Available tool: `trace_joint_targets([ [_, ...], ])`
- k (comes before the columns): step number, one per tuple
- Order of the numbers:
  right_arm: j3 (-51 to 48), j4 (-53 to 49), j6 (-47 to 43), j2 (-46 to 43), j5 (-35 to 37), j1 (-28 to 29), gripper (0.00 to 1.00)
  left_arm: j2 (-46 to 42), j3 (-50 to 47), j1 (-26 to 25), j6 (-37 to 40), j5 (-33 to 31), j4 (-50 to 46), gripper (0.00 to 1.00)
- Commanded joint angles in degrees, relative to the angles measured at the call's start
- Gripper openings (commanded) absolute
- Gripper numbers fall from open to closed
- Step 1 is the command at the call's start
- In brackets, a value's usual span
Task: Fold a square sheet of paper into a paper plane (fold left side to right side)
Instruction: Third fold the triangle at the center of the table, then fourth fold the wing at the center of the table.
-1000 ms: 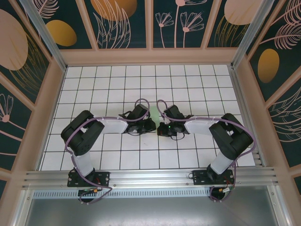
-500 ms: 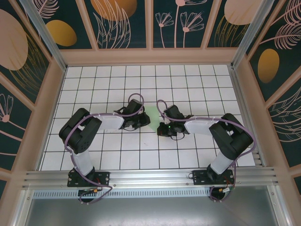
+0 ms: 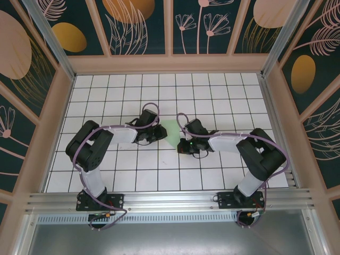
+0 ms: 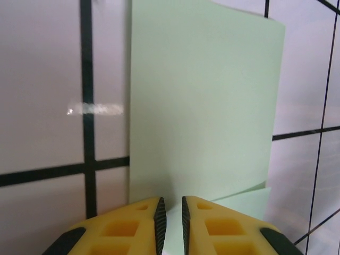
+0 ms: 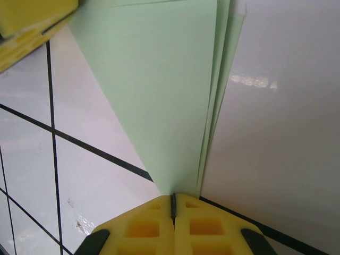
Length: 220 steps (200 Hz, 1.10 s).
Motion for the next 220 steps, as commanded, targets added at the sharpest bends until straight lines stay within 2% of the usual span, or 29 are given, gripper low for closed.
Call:
trace_joint_targets([
  [1, -5.1, -10.8, 0.3, 3.0, 3.1, 1.5, 0.04, 2.2, 1.4, 3.5, 3.3, -8.7, -5.3, 0.23],
  [31, -6.2, -9.2, 0.9, 2.7, 2.5, 1.9, 0.04, 0.3, 2.7, 4.1, 4.3, -8.8, -6.7, 0.25],
  [64, -5.7, -6.8, 0.1, -0.5, 2.3, 1.8, 0.07, -6.0, 1.4, 4.1, 4.3, -9.8, -8.4, 0.35],
  [84, -4.7, -4.9, -0.7, -4.1, 3.1, 1.8, 0.1, -11.1, -1.1, 4.1, 2.8, -7.8, -6.9, 0.43],
  [103, -3.0, -3.9, -1.8, -7.8, 4.6, 1.5, 0.16, -14.8, -4.2, 4.1, 0.5, -4.6, -4.4, 0.45],
  [134, -2.3, -1.6, -4.0, -13.2, 5.5, 0.3, 0.32, -18.1, -9.0, 3.6, -4.6, 2.3, 2.7, 0.45],
  [151, -2.6, 0.6, -5.0, -14.8, 3.9, -1.3, 0.4, -18.6, -10.8, 2.7, -6.8, 3.1, 5.5, 0.46],
  [171, -2.3, 2.8, -5.9, -14.1, 1.3, -3.3, 0.46, -18.0, -12.2, 2.1, -8.8, 3.2, 7.9, 0.47],
  [220, 1.3, 3.9, -9.1, -6.2, -1.6, -5.8, 0.46, -15.2, -12.2, 0.8, -9.3, 3.0, 9.0, 0.48],
])
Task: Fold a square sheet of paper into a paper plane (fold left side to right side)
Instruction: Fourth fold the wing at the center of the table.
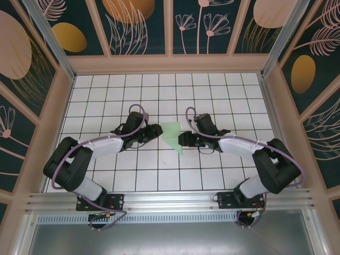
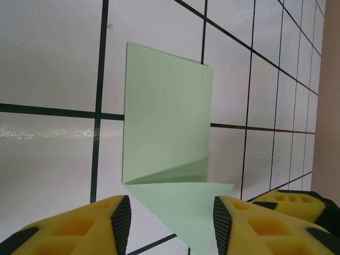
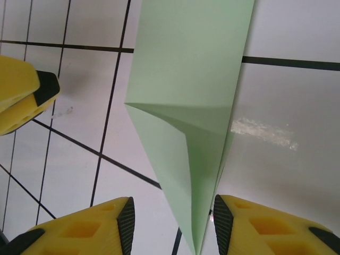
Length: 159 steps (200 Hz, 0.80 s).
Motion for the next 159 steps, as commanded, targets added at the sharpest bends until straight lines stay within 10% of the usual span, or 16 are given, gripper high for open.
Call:
trace_joint_targets([
  [1, 2.6, 1.8, -3.1, 3.2, -2.5, -1.1, 0.46, 1.4, -0.2, -0.7, -1.5, 0.9, 2.7, 0.48],
  [114, 6.9, 2.7, -4.9, 12.2, -9.7, -3.8, 0.02, 3.6, 1.4, -1.7, -0.6, 0.8, 0.8, 0.52],
  [159, 5.8, 2.7, -4.2, 11.7, -9.1, -6.4, 0.0, 5.5, 3.5, -3.1, 0.1, 1.5, -0.4, 0.52],
])
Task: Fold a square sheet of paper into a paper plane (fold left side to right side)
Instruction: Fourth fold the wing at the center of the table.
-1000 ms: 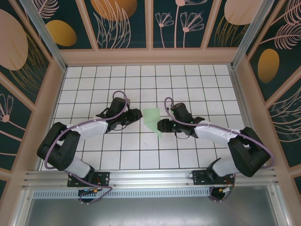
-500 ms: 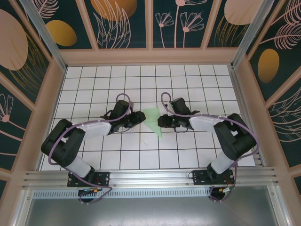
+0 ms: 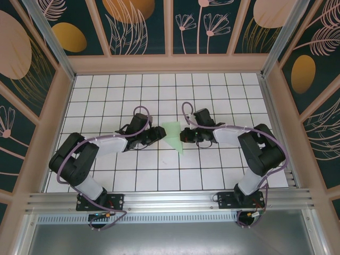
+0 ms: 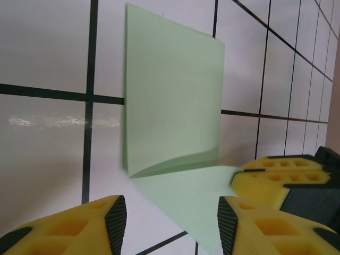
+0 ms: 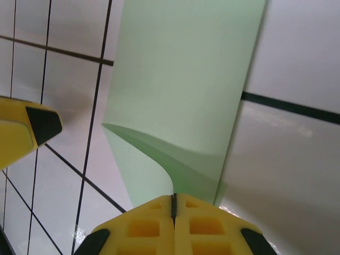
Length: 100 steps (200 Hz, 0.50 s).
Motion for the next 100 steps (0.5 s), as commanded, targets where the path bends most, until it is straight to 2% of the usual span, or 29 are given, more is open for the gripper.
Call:
trace_joint_targets([
  [1, 0.1, 0.6, 0.3, 0.3, -0.9, -1.4, 0.0, 1.4, 2.5, -1.0, 0.4, 0.9, -1.0, 0.52],
  [100, -0.8, 1.4, 0.4, 0.4, -1.8, -2.0, 0.01, 5.6, 5.7, -2.7, -0.3, 0.5, -0.6, 0.49],
])
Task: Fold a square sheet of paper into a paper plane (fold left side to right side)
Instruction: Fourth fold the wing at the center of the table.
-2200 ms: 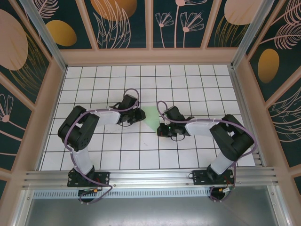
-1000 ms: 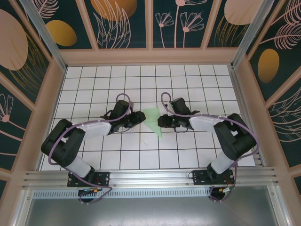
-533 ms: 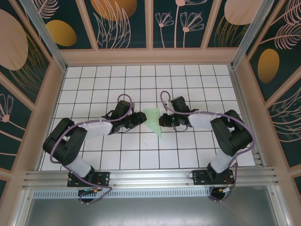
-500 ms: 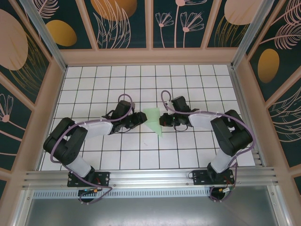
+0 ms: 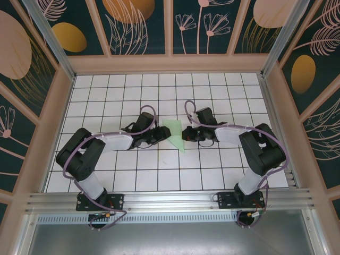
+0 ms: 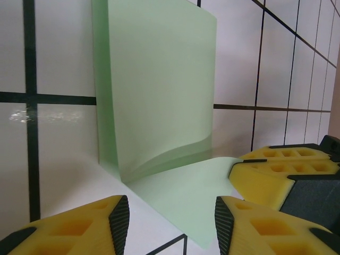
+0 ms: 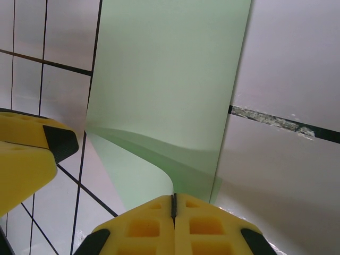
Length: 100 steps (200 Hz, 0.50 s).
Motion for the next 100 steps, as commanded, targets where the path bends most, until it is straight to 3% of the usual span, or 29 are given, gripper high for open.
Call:
trace_joint_targets([
  [1, -0.8, 1.4, 0.3, 0.5, -1.1, -0.4, 0.01, 1.7, 1.7, -0.4, -0.4, 0.1, -0.2, 0.49],
  [67, -1.5, 1.5, 0.5, 0.4, -0.7, -0.9, 0.01, 3.1, 1.9, -0.6, -0.3, -0.4, -0.3, 0.5],
  [100, -1.6, 1.7, 0.6, 0.5, -0.9, -1.1, 0.01, 4.5, 3.4, -0.7, -0.1, -0.1, -0.1, 0.46],
])
